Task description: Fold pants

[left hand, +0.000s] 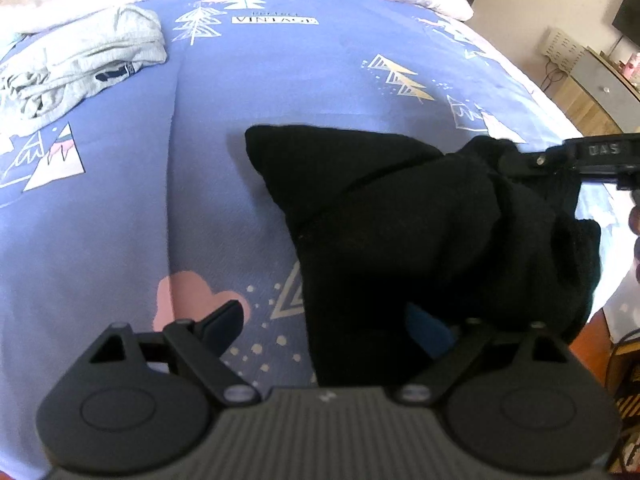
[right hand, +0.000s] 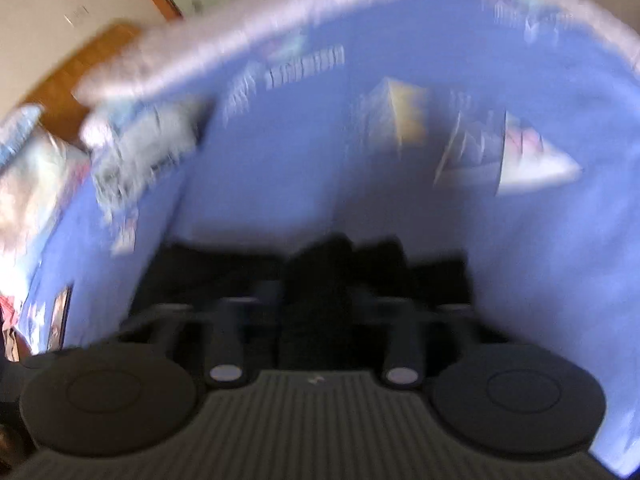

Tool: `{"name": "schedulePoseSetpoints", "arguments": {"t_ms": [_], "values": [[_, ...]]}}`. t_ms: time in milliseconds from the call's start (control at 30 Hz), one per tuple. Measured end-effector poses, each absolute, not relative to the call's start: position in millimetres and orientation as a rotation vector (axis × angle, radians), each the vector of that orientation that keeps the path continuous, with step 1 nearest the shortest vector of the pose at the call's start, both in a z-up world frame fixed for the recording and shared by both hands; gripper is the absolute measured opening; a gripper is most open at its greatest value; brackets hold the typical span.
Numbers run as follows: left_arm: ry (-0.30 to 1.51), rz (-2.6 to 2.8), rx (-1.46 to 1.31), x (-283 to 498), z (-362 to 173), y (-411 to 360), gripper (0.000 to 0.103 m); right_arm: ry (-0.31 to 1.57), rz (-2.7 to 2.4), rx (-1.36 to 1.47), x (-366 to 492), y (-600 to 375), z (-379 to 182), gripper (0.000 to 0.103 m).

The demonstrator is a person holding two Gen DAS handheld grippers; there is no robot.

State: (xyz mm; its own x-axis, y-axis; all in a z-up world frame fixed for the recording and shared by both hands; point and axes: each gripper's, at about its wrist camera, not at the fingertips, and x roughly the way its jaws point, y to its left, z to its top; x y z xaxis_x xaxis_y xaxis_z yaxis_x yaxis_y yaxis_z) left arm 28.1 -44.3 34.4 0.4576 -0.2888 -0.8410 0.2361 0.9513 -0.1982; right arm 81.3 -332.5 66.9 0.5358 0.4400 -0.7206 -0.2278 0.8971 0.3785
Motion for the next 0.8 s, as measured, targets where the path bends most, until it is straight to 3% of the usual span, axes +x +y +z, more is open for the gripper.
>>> {"name": "schedulePoseSetpoints", "arguments": {"t_ms": [33, 233, 300, 367, 433, 500, 533, 633, 667, 800], "values": [[1.044, -0.331, -0.064, 28, 37, -43, 0.091, 0.863, 0.432, 0.263, 70, -334, 80, 0.007], [1.004, -0.379, -0.092, 27, 52, -45, 0.092, 0.525, 0.427, 0.523, -16, -397, 131, 0.007], [1.004, -0.38, -0.071, 28, 49, -50, 0.093, 0.525, 0.343, 0.498, -40, -407, 112, 0.007], [1.038, -0.365, -0.035, 32, 36, -59, 0.094, 0.649, 0.234, 0.52, -42, -413, 69, 0.01], [1.08, -0.358, 0.018, 38, 19, -68, 0.102, 0.836, 0.109, 0.536, -34, -418, 18, 0.02], [1.099, -0.352, 0.001, 40, 12, -66, 0.103, 0.787, 0.1, 0.618, -48, -426, 9, 0.022], [1.109, -0.356, -0.027, 40, 14, -62, 0.103, 0.761, 0.104, 0.658, -53, -430, 15, 0.029], [1.102, -0.386, -0.107, 42, 25, -50, 0.1, 0.616, 0.135, 0.71, -72, -442, 35, 0.07], [1.093, -0.392, -0.131, 43, 28, -46, 0.1, 0.591, 0.149, 0.71, -73, -443, 39, 0.078], [1.091, -0.384, -0.172, 52, 31, -41, 0.1, 0.586, 0.198, 0.691, -70, -443, 41, 0.086]]}}
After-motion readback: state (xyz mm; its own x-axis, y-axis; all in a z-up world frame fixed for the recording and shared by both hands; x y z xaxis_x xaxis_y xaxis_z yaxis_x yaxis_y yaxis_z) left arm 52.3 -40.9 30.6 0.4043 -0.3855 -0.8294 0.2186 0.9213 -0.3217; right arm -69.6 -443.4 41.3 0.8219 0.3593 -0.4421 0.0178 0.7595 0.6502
